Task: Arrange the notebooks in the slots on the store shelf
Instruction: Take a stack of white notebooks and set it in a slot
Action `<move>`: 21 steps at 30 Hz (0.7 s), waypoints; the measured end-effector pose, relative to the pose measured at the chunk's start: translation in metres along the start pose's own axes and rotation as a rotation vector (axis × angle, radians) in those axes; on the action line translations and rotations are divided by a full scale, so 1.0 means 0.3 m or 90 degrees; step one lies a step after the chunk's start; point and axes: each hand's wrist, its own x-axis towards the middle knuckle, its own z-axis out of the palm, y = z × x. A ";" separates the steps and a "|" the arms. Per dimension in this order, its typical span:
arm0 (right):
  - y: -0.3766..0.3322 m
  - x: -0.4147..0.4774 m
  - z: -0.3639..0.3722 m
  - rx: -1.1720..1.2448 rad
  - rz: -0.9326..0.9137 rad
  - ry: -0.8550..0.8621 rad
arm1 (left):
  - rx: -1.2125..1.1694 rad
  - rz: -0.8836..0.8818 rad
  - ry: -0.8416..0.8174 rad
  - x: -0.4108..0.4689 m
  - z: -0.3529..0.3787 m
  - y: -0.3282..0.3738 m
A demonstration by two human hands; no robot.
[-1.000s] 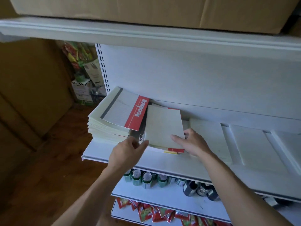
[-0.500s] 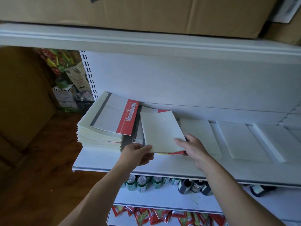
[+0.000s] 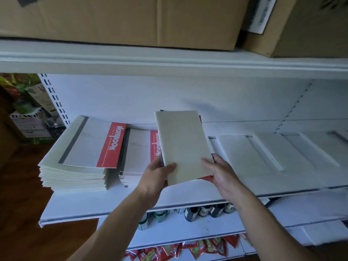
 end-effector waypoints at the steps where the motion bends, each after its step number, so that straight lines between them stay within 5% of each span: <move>1: -0.005 -0.014 -0.041 0.007 0.003 0.004 | 0.000 0.003 -0.016 0.008 0.037 -0.011; 12: 0.000 -0.194 -0.580 0.001 -0.032 0.215 | 0.077 0.015 -0.116 0.069 0.564 -0.211; 21: 0.027 -0.451 -1.331 -0.016 -0.059 0.382 | 0.148 -0.027 -0.247 0.044 1.313 -0.513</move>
